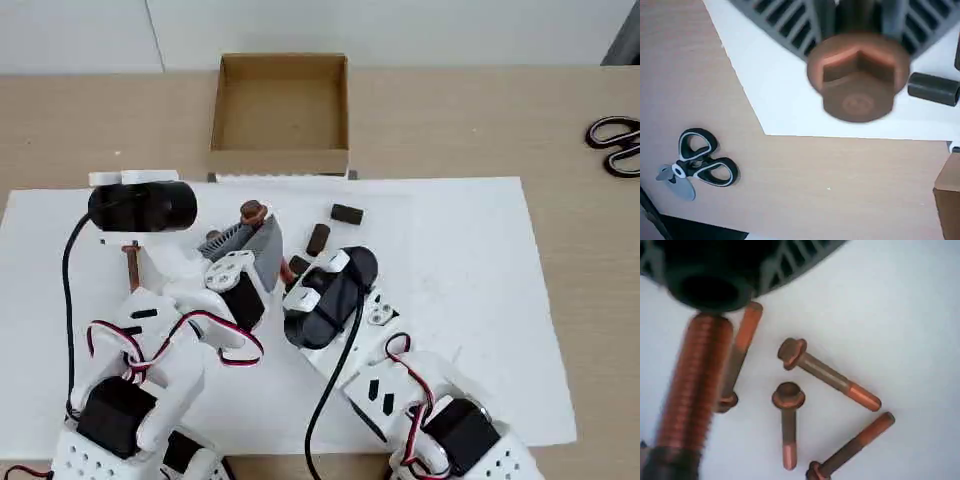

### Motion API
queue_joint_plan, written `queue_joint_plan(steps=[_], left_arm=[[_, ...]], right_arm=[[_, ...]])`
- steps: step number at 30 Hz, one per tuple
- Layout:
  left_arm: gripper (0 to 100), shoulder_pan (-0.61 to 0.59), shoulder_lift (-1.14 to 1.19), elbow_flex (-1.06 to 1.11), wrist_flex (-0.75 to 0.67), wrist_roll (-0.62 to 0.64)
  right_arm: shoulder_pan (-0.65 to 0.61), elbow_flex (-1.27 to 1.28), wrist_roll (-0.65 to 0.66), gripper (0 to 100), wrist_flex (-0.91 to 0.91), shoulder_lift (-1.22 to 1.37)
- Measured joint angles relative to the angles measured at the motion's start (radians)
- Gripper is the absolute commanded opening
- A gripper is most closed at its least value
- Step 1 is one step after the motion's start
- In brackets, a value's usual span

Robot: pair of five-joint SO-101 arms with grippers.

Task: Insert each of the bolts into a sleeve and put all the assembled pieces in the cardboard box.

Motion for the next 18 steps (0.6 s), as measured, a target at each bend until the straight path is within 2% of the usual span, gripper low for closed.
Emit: queue_joint_plan(steps=[18], left_arm=[[0, 0.000, 0.000, 0.000, 0.000, 0.031]], right_arm=[[0.000, 0.000, 0.000, 0.2, -0.023, 0.000]])
